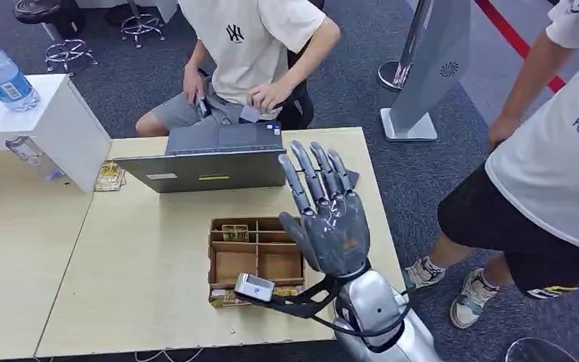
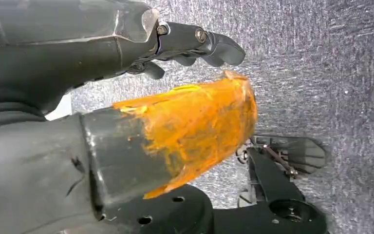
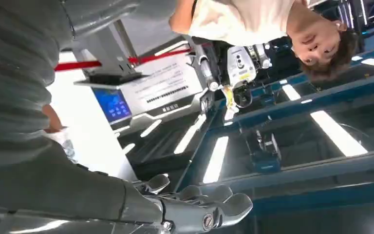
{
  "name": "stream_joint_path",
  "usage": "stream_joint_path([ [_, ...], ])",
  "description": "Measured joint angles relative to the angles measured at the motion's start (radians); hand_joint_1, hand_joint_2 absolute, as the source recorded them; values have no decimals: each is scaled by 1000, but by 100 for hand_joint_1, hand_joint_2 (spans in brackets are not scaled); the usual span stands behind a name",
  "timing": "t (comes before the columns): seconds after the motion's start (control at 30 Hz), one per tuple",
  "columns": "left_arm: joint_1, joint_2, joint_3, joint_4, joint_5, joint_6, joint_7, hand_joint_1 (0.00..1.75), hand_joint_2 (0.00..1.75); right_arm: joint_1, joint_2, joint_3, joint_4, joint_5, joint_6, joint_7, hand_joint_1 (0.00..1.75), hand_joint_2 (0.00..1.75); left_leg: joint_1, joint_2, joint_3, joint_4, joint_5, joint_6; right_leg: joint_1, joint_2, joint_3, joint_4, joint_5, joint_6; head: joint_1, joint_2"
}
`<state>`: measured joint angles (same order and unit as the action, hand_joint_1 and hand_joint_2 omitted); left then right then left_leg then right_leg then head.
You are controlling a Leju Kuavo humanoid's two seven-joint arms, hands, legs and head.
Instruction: Pass the card to the sensor for recognition and then transmit it.
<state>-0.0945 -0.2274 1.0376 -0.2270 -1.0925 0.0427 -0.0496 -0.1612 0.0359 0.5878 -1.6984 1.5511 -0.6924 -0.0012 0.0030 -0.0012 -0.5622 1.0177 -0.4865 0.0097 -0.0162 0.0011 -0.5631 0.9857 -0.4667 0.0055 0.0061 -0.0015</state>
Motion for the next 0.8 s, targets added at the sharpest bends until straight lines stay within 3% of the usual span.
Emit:
stream_joint_path([
  [0.13,1,0,13,0,13,10,-2,0,0,113,11,0,-80,-8,0,-51,2,175,0,0,0,0,0,0,0,0,0,0,0,0,-1,0],
  [0.17,0,0,16,0,14,11,-2,0,0,135,14,0,-96,-17,0,-65,47,175,0,0,0,0,0,0,0,0,0,0,0,0,0,0],
  [0.2,0,0,18,0,15,11,-4,0,0,158,17,0,-111,-35,0,-90,134,175,0,0,0,0,0,0,0,0,0,0,0,0,0,0],
  [0.23,1,0,20,0,16,12,-5,0,0,182,23,-2,-122,-52,0,-116,134,175,0,0,0,0,0,0,0,0,0,0,0,0,0,0],
  [0.27,1,0,22,0,16,12,-5,0,0,202,29,-4,-130,-60,0,-136,175,175,0,0,0,0,0,0,0,0,0,0,0,0,0,0],
  [0.43,1,0,28,0,25,13,-9,0,0,266,52,-20,-142,-79,0,-207,175,175,0,0,0,0,0,0,0,0,0,0,0,0,0,0],
  [0.57,0,0,31,0,25,13,-13,0,0,283,61,-39,-139,-89,0,-223,171,175,0,1,0,0,0,0,0,0,0,0,0,0,0,0],
  [0.63,0,0,33,0,25,14,-13,0,0,287,63,-46,-137,-89,0,-225,143,175,0,1,0,0,0,0,0,1,0,0,0,0,0,0],
  [0.67,1,0,33,0,25,14,-13,0,0,289,64,-49,-136,-89,0,-226,94,175,0,1,0,0,0,0,0,0,0,0,0,0,0,0],
  [0.8,0,0,34,0,24,14,-13,0,0,296,68,-59,-127,-79,0,-226,94,175,0,1,0,0,0,0,0,0,0,0,0,0,0,0],
])
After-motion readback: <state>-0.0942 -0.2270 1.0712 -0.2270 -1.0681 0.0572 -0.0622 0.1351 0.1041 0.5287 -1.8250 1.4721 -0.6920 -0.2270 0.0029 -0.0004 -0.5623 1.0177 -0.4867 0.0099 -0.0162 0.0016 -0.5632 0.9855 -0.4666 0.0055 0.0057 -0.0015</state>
